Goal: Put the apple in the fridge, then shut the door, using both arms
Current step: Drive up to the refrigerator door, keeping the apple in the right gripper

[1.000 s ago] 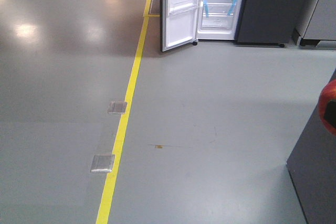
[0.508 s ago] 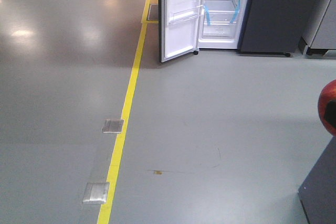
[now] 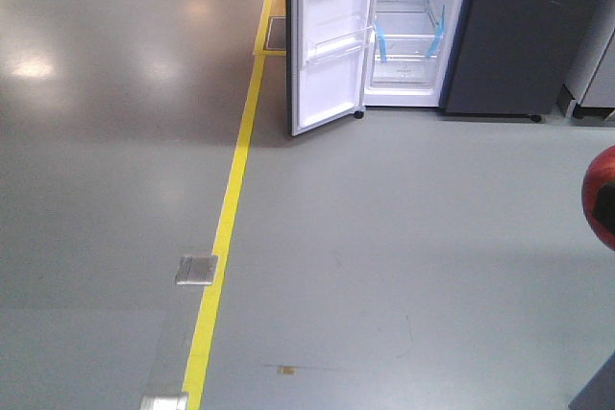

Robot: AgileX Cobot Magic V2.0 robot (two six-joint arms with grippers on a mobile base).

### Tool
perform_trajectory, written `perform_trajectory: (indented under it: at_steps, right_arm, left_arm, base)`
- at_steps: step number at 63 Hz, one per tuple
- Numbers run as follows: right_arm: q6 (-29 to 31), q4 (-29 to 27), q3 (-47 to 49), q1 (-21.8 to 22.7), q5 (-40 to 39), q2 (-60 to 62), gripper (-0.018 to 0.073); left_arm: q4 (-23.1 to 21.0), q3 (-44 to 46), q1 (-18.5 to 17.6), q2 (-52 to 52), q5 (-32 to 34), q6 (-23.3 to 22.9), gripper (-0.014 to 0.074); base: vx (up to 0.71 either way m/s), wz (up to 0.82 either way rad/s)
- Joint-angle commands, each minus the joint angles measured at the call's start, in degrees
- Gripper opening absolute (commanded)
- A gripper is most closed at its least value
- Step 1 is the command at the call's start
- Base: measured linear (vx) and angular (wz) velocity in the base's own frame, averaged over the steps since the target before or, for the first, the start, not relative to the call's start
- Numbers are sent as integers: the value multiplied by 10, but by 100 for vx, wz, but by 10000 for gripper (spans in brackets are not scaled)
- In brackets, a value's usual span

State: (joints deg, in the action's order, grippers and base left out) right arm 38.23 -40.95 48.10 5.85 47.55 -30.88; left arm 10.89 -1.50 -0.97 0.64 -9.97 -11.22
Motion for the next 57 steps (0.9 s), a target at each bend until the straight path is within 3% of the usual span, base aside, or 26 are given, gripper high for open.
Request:
perform_trajectory:
  at_steps: [1,57]
  right_arm:
    - [6,-24,14,1,-35,-2,-6]
    - [6,-24,14,1,-35,-2,-6]
  left_arm:
    - [-5,-12,-3,8,40,-1,-6]
    - [-5,-12,-3,8,40,-1,-6]
  base:
    - [36,-2]
    - [35,-4]
